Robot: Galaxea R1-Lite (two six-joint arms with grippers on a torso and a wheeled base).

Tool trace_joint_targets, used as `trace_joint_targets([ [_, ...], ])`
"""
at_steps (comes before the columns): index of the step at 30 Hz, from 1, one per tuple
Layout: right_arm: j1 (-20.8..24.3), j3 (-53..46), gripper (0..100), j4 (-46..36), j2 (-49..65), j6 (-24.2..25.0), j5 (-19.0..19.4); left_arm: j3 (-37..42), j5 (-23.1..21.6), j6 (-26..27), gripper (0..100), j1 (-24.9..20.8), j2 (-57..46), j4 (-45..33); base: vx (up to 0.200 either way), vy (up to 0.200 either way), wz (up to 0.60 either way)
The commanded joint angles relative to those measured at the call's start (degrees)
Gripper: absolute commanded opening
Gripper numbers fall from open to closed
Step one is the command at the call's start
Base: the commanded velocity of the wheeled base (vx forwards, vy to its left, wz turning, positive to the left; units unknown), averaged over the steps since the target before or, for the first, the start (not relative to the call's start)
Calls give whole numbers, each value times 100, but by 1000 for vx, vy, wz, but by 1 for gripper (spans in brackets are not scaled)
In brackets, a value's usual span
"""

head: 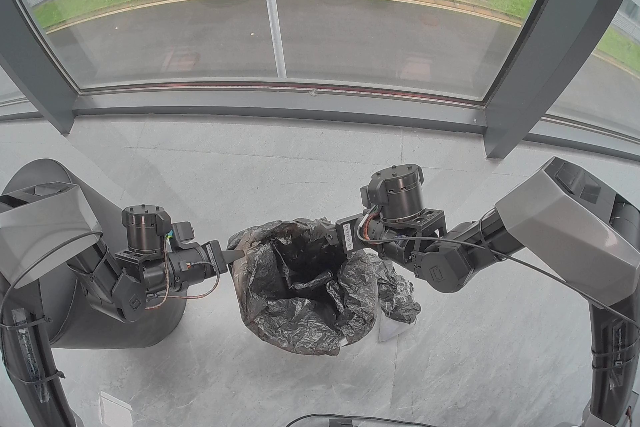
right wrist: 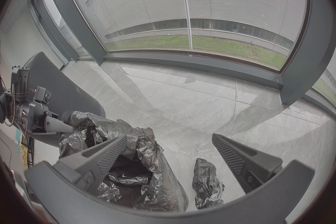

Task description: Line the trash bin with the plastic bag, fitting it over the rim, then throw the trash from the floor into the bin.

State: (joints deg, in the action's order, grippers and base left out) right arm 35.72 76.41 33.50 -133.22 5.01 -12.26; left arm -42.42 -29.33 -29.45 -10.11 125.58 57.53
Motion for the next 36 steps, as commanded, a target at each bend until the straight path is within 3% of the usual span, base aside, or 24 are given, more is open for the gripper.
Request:
trace_joint_targets([
  [1, -3, -12, 100, 7, 6, 0, 5, 6, 50, -8, 0, 0, -7, 13, 0, 0, 0],
  [5, -3, -12, 100, 7, 24, 9, 13, 6, 147, 1, 0, -9, -24, 13, 0, 0, 0],
  [6, -3, -12, 100, 7, 33, 9, 13, 6, 147, 1, 100, -18, -33, 4, 0, 0, 0],
  [25, -3, -320, 100, 280, 253, 114, -4, 68, 156, -149, 100, 26, 292, 382, 0, 0, 0],
  [30, 216, -1032, 100, 473, 560, 281, 5, 68, 753, 142, 100, -44, 600, 408, 0, 0, 0],
  [36, 348, -1269, 100, 737, 437, 255, -4, 243, 797, 432, 100, -97, 740, 672, 0, 0, 0],
])
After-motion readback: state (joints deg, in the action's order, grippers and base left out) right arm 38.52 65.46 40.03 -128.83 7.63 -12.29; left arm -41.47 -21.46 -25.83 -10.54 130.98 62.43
